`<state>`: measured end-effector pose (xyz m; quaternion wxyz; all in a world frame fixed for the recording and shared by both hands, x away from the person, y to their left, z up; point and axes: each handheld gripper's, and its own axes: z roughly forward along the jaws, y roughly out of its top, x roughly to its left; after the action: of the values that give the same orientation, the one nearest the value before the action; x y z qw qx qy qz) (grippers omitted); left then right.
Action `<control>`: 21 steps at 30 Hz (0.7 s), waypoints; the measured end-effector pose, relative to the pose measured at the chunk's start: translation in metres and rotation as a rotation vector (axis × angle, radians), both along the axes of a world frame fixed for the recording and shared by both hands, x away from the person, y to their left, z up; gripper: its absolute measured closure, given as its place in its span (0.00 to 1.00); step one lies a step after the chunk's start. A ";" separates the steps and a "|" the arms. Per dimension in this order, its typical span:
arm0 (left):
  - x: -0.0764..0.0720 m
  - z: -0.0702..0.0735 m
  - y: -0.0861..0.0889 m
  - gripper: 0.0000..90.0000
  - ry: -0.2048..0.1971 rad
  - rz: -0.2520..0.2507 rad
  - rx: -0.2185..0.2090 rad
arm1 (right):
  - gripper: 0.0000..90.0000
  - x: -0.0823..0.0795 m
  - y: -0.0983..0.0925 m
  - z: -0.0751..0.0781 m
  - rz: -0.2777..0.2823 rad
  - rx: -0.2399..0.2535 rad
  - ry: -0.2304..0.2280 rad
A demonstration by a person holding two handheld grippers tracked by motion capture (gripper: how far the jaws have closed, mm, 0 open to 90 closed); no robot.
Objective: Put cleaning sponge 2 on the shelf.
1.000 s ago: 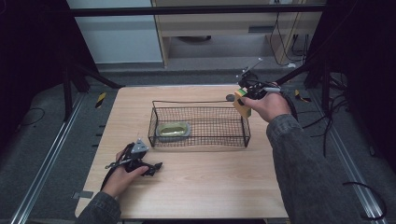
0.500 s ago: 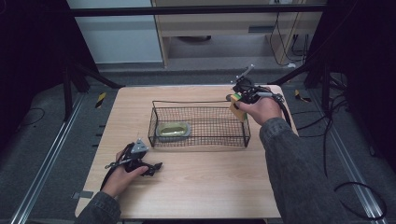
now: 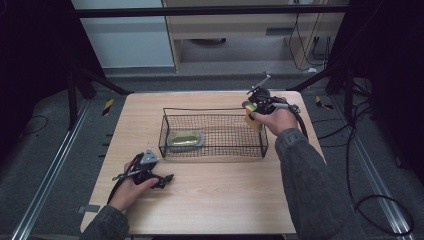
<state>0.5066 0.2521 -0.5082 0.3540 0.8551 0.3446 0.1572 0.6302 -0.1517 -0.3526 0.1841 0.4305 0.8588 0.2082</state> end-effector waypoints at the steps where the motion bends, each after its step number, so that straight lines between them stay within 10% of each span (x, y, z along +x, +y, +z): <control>1: 0.000 0.000 0.000 0.02 0.000 0.000 0.001 | 0.73 0.002 0.000 -0.003 0.004 -0.002 0.003; 21: 0.000 0.000 0.000 0.02 -0.001 0.000 -0.003 | 0.72 0.016 0.001 -0.034 0.003 -0.029 0.028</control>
<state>0.5066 0.2520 -0.5084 0.3553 0.8546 0.3446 0.1570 0.6460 -0.1504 -0.3869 0.1781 0.4294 0.8647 0.1901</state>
